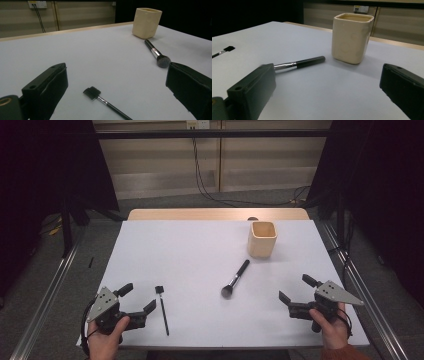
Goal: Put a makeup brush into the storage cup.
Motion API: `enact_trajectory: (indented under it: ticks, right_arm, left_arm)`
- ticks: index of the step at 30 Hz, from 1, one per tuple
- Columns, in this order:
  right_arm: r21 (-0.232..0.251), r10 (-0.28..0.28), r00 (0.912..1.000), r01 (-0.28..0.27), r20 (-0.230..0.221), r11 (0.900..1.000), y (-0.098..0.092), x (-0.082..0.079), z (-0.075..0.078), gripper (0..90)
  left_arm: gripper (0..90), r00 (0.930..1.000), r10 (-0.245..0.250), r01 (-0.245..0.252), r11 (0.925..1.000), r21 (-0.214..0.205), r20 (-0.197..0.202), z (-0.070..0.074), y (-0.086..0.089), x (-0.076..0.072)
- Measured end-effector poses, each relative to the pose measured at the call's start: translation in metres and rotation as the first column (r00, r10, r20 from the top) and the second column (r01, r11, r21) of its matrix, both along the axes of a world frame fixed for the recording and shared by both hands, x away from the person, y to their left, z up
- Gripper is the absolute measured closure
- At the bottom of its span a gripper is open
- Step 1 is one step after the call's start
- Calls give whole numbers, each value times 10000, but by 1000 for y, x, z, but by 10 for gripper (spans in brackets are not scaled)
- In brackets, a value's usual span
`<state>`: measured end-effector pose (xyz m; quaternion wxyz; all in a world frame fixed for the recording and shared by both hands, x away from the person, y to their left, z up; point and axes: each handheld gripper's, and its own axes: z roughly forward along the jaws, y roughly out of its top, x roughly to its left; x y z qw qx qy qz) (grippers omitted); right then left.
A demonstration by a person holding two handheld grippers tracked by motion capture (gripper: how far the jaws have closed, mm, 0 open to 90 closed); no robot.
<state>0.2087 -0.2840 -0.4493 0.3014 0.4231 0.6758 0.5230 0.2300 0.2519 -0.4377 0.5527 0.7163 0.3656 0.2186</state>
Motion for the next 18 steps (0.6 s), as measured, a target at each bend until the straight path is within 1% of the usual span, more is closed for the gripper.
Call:
enact_trajectory:
  ticks: [1, 3, 5, 10, 12, 16, 17, 18]
  right_arm:
    - [38, 10, 10000, -10, -20, 10000, 0, 0, 0, 2]
    - [17, 28, 10000, -28, -30, 10000, 0, 0, -1, 2]
    - [74, 3, 10000, -2, -50, 10000, -1, 2, -1, 1]
    - [20, 161, 9998, -161, -152, 9999, 2, 6, -3, 2]
    - [97, 134, 9996, -132, -236, 9999, 3, 7, -3, 5]
    - [142, 183, 9997, -181, -167, 9997, 4, 7, -2, 5]
    - [116, 201, 9997, -199, -172, 9997, 5, 6, -1, 5]
    - [-3, 277, 9995, -278, -138, 9996, 7, 4, -1, 4]
  left_arm:
    - [41, 10000, 0, 0, 10000, 0, 0, 0, 0, 0]
    - [46, 9998, -21, 23, 9999, 98, -181, -1, -1, 2]
    - [48, 9993, -79, 81, 10000, 55, -378, -2, -2, 3]
    - [48, 9993, -62, 62, 10000, -7, -376, -1, -2, 2]
    - [48, 9997, -74, 74, 10000, 1, -250, 1, -1, 1]
    - [48, 9998, -35, 36, 10000, 61, -170, 5, -1, -1]
    - [48, 9999, -55, 57, 9999, 124, -126, 6, -1, 0]
    - [48, 9999, -52, 54, 10000, 83, -145, 7, -2, 0]
